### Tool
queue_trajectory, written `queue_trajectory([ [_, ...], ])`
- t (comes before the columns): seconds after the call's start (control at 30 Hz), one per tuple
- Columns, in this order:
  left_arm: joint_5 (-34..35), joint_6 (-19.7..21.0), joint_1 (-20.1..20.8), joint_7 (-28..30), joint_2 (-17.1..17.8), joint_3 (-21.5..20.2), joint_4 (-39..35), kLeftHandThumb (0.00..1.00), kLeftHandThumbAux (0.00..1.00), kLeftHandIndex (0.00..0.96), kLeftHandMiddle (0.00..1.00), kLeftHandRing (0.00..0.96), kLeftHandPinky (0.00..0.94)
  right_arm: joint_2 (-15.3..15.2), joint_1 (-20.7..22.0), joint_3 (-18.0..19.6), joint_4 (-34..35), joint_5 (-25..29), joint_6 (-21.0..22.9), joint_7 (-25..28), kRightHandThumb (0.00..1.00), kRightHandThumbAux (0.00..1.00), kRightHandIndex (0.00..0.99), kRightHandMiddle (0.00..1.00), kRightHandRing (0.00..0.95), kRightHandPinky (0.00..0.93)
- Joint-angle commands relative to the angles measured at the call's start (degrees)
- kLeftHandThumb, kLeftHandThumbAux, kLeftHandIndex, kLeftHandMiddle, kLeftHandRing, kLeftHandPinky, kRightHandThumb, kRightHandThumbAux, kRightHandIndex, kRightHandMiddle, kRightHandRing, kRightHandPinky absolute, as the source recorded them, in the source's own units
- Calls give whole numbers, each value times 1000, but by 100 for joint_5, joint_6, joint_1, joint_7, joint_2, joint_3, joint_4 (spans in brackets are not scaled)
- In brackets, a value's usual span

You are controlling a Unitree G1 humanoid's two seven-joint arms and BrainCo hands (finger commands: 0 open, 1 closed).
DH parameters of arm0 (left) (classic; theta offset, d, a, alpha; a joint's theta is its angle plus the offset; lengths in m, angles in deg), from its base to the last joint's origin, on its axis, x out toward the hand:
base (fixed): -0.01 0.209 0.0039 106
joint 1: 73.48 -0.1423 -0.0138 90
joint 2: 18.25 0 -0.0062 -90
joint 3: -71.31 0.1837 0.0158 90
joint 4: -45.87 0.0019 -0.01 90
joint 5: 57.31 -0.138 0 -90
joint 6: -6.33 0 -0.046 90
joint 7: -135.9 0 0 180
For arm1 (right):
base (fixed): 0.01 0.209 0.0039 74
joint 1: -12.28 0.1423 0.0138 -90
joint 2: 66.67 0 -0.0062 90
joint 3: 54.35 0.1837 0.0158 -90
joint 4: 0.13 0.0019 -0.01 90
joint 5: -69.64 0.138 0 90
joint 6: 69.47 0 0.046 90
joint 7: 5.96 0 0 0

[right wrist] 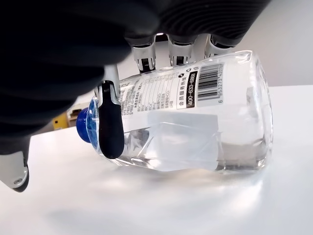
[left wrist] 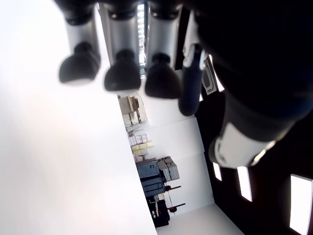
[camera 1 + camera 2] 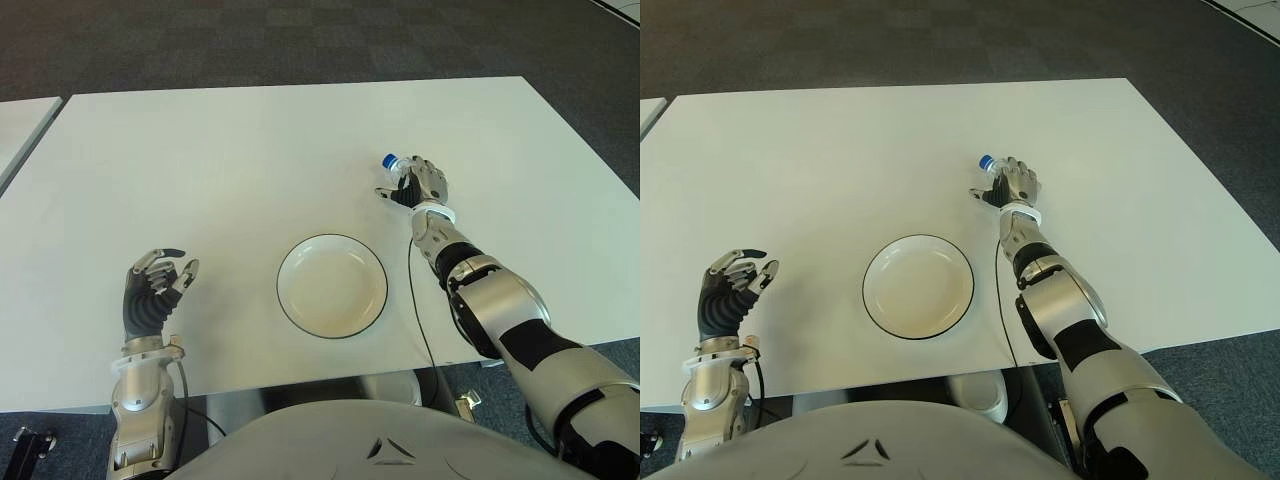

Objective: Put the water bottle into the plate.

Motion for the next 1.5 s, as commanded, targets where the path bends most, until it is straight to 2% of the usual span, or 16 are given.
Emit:
queue_trajectory([
  [0.03, -19, 77, -31, 42, 41, -15, 91, 701, 716, 439, 848, 842, 833, 53, -362, 195, -79, 196, -327, 15, 617, 427, 0, 0, 0, 18],
  [0.57, 38, 289, -42, 58, 52, -49, 11, 703, 715, 439, 851, 846, 840, 105, -423, 280, -90, 140, -570, -312, 585, 410, 0, 0, 0, 0],
  [1.2, 30, 89, -27, 101, 116, -54, 105, 702, 716, 439, 848, 842, 827, 106, -421, 150, -92, -19, -671, -556, 564, 411, 0, 0, 0, 0],
  [1.37, 65, 40, -28, 150, 141, -52, 125, 702, 716, 439, 851, 844, 830, 145, -414, 318, -82, 150, -770, -556, 590, 412, 0, 0, 0, 0],
  [1.5, 125, -38, -25, 224, 151, -57, 150, 702, 716, 440, 855, 845, 832, 250, -401, 824, -55, 650, -968, -341, 643, 410, 0, 0, 0, 0],
])
